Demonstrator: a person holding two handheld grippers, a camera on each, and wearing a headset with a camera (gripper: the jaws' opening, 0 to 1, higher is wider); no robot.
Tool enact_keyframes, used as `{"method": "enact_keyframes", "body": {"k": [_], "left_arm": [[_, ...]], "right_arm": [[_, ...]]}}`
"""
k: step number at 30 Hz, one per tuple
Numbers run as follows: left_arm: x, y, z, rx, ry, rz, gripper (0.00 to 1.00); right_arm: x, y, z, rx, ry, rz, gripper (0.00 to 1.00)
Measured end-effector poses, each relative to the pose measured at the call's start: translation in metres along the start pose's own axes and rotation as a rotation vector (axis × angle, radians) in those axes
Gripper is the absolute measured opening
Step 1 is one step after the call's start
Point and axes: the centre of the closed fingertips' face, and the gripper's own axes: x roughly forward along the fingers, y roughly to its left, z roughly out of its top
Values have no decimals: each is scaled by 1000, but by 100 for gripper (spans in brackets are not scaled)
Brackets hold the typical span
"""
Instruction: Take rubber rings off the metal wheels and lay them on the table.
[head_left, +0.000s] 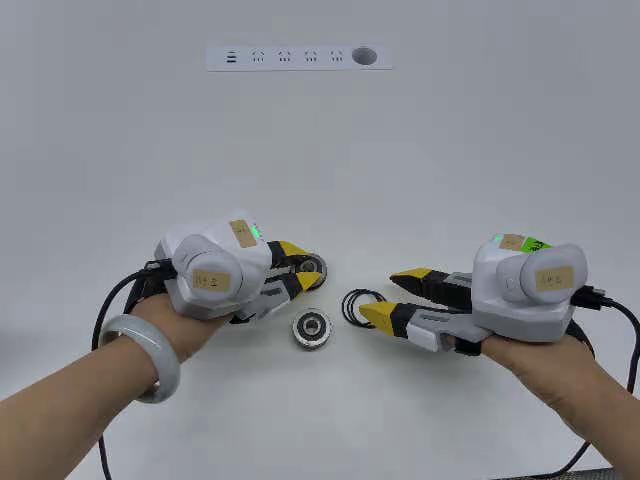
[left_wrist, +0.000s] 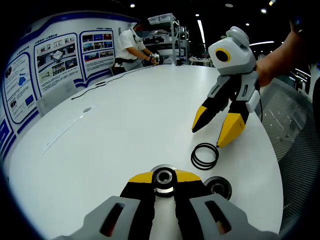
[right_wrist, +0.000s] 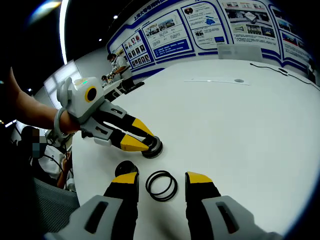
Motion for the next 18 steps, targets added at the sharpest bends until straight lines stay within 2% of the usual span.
{"method": "enact_keyframes", "body": {"k": [9, 18], "left_arm": [[0, 0, -1, -1, -2, -4, 13], [-1, -1, -1, -4, -6, -4, 13]], "right_arm": [[7, -2, 9, 62, -26, 12, 37], [23, -2, 20, 144, -50, 37, 35]]}}
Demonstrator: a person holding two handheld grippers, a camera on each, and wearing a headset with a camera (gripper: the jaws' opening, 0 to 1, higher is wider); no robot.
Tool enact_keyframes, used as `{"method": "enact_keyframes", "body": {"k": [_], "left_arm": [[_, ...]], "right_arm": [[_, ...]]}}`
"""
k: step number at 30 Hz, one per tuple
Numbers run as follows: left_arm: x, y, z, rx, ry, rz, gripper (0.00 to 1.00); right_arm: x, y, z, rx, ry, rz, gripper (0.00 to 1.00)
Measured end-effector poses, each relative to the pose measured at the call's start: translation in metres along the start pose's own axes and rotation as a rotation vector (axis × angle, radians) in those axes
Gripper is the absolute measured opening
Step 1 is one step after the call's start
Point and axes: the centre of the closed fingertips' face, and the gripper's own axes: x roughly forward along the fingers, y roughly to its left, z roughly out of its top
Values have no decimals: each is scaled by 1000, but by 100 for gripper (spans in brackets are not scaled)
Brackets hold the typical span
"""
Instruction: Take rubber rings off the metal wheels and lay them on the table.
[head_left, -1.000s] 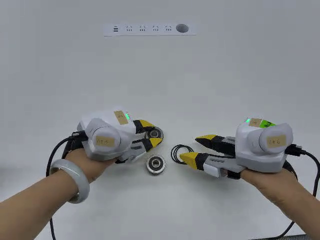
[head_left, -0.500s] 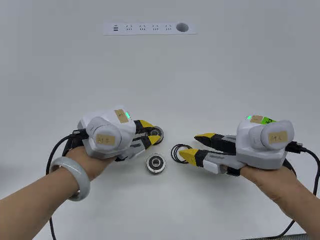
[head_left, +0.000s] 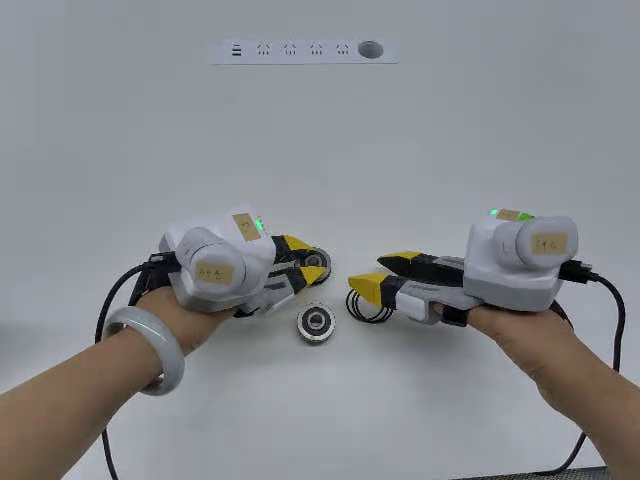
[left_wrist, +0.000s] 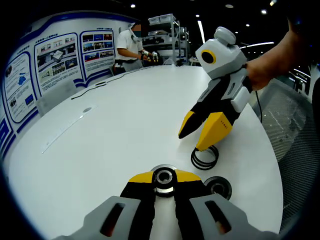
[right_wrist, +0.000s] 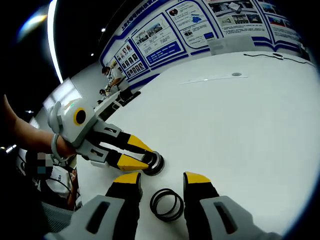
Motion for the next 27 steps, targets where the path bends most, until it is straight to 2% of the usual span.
{"method": "enact_keyframes", "body": {"k": [10, 14, 21, 27], "left_arm": [[-1, 0, 0, -7, -6, 3, 13], [-1, 0, 0, -8, -7, 3, 13], [-1, 1, 0, -10, -9, 4, 13], [-1, 1, 0, -11, -11, 4, 13]], "right_arm": [[21, 5, 2, 87, 4, 34, 34], [28, 10, 5, 182, -11, 54, 34], [35, 11, 4, 231, -2, 53, 30], [39, 13, 2, 302, 6, 76, 27]]}}
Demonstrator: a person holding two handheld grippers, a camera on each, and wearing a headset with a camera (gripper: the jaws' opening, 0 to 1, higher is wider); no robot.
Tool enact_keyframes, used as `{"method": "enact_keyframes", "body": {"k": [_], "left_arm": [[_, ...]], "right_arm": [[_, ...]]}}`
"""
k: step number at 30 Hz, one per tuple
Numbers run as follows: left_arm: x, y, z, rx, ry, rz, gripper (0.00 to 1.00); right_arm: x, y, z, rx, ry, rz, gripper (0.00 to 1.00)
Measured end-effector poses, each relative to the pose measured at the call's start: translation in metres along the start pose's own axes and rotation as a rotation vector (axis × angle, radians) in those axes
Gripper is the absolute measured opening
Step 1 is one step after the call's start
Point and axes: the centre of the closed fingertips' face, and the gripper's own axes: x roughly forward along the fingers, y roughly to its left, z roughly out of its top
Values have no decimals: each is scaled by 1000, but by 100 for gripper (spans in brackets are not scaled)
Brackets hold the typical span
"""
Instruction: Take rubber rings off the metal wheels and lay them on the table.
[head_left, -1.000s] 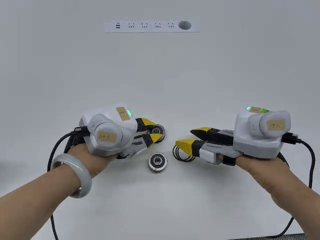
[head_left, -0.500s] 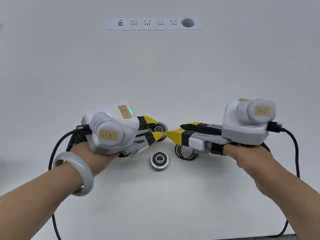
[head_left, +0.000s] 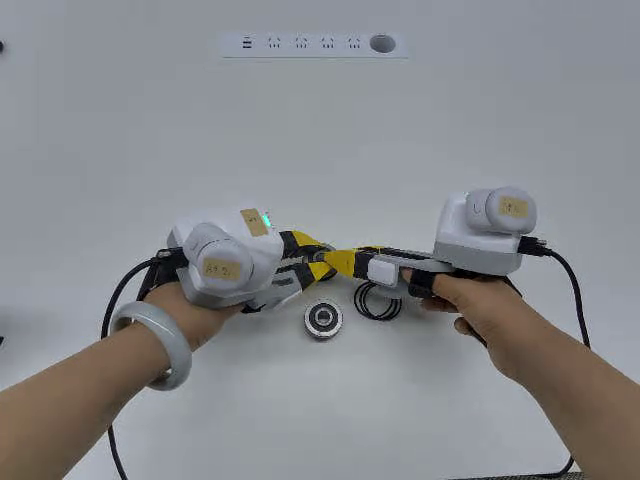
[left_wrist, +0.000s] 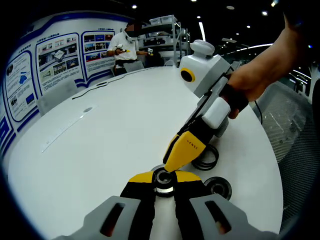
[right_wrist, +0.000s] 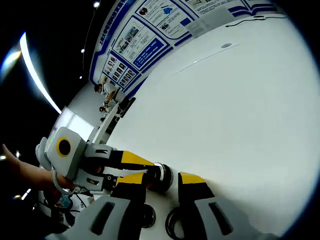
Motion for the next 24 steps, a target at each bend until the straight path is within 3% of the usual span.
{"method": "enact_keyframes", "body": {"k": [14, 20, 24], "left_arm": [[0, 0, 0, 3, 2, 1, 13], [0, 0, 0, 3, 1, 1, 13], [0, 0, 0, 3, 0, 0, 13]], "right_arm": [[3, 6, -3, 96, 24, 52, 25], [3, 0, -1, 141, 34, 60, 24], [-1, 1, -3, 152, 42, 65, 19]]}}
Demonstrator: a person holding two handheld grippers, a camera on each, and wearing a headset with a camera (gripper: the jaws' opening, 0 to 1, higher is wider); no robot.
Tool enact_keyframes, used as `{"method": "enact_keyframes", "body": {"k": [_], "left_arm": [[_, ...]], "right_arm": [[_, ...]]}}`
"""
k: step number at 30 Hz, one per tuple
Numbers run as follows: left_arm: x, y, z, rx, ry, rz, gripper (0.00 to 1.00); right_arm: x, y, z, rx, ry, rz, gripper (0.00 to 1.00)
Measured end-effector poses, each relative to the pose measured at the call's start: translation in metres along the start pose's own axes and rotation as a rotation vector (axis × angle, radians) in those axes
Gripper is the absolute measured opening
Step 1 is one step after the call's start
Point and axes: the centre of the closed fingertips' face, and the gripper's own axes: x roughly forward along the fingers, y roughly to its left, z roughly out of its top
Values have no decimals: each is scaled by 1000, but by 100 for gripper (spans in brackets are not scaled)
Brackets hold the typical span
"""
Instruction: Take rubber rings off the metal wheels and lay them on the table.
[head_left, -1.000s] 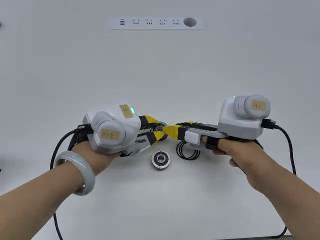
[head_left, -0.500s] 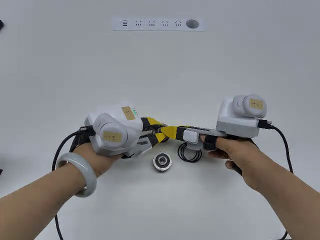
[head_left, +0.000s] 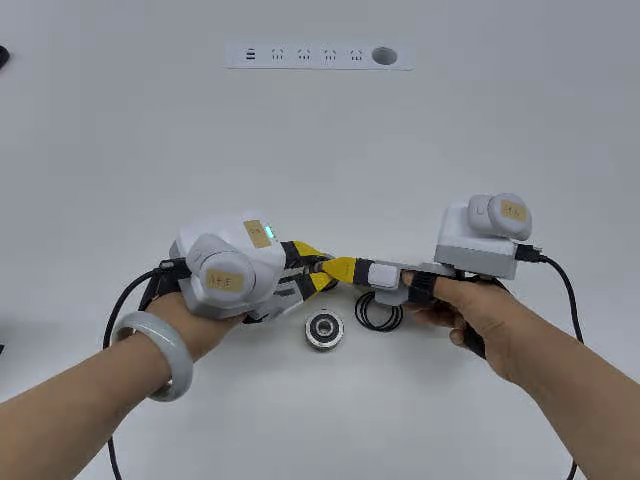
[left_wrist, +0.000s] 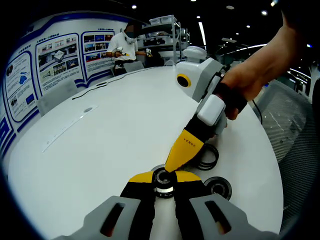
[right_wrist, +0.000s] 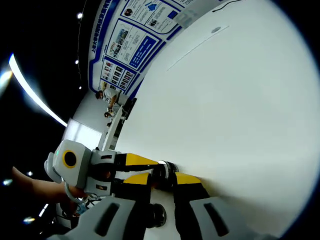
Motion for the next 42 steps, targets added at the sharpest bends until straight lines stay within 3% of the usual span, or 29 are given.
{"method": "enact_keyframes", "body": {"k": [14, 30, 42], "left_arm": [[0, 1, 0, -1, 2, 0, 13], [0, 0, 0, -4, 1, -4, 13], [0, 0, -1, 0, 4, -4, 13]], "right_arm": [[-2, -4, -1, -67, 1, -29, 4], [-2, 2, 2, -91, -12, -25, 2], [-2, 13, 2, -79, -19, 9, 2]]}}
